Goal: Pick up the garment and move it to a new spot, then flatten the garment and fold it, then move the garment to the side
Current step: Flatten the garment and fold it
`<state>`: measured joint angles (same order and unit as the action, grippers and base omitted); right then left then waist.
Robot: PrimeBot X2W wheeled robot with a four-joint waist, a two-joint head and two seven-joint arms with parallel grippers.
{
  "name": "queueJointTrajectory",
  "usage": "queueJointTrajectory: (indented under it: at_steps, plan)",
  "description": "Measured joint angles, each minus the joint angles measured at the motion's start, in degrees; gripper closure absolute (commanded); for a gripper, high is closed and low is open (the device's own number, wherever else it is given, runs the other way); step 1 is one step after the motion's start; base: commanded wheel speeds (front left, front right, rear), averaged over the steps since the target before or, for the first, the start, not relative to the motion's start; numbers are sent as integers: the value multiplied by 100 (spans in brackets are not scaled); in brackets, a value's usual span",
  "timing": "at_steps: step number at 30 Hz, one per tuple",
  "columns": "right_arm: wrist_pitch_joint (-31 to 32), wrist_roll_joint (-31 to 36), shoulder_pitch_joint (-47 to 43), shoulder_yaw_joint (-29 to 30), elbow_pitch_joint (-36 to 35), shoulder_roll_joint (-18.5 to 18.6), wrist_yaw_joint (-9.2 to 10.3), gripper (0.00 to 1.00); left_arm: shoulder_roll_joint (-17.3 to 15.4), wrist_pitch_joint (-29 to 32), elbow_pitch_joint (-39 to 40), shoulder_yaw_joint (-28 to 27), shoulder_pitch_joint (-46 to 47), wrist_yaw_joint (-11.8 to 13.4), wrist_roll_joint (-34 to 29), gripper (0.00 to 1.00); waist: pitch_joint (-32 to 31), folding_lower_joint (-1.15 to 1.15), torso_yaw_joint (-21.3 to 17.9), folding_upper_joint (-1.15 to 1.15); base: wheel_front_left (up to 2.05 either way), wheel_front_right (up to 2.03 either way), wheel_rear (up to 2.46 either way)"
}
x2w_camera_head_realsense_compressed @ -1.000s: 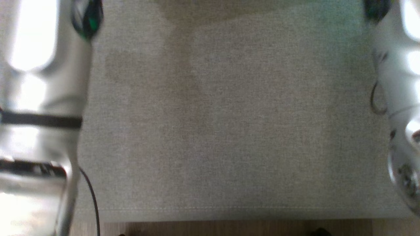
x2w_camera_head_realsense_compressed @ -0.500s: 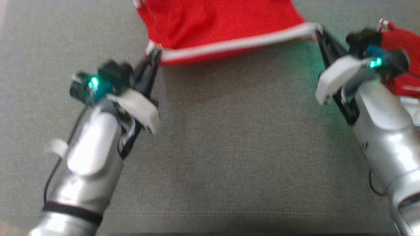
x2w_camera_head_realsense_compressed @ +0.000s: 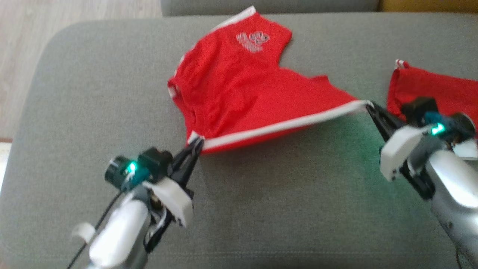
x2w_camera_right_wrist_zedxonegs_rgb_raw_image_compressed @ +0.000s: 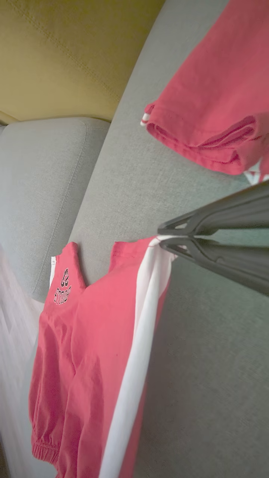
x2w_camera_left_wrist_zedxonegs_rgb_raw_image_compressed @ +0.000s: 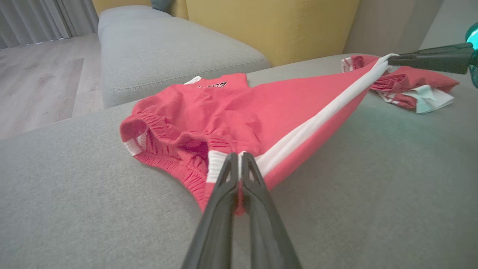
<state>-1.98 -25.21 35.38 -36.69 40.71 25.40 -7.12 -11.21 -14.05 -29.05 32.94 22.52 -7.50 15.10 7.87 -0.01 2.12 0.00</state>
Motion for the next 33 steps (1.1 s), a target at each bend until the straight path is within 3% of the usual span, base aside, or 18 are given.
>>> queueJointTrajectory:
  at_steps: [8, 15, 18, 25, 30, 33]
  plan:
    - [424, 29, -1105, 330, -1370, 555, 0, 100, -300, 485, 1183, 196, -1116, 163, 124, 100, -412, 0, -144, 0, 0, 0, 0]
    - [1201, 227, -2433, 1033, -2950, 1133, 0, 100, -604, 1040, 2431, 407, -1964, 355, 169, 100, -487, 0, -163, 0, 0, 0, 0]
    - [1519, 327, -2664, 1492, -3533, 1216, 0, 100, -664, 1152, 2827, 423, -2061, 423, 170, 100, -441, 0, -118, 0, 0, 0, 0]
    - [1974, 634, -1964, 1916, -4203, 1234, 0, 100, -655, 1244, 3115, 92, -1479, 599, 182, 100, -126, 0, 90, 0, 0, 0, 0]
    - [2150, 721, -815, 1536, -3898, 1260, 0, 100, -564, 1259, 2840, -42, -600, 576, 215, 100, 261, 0, 333, 0, 0, 0, 0]
    - [2168, 889, 37, 1066, -3477, 1351, 0, 100, -344, 1293, 2510, -55, -94, 537, 221, 100, 547, 1, 490, 0, 0, 0, 0]
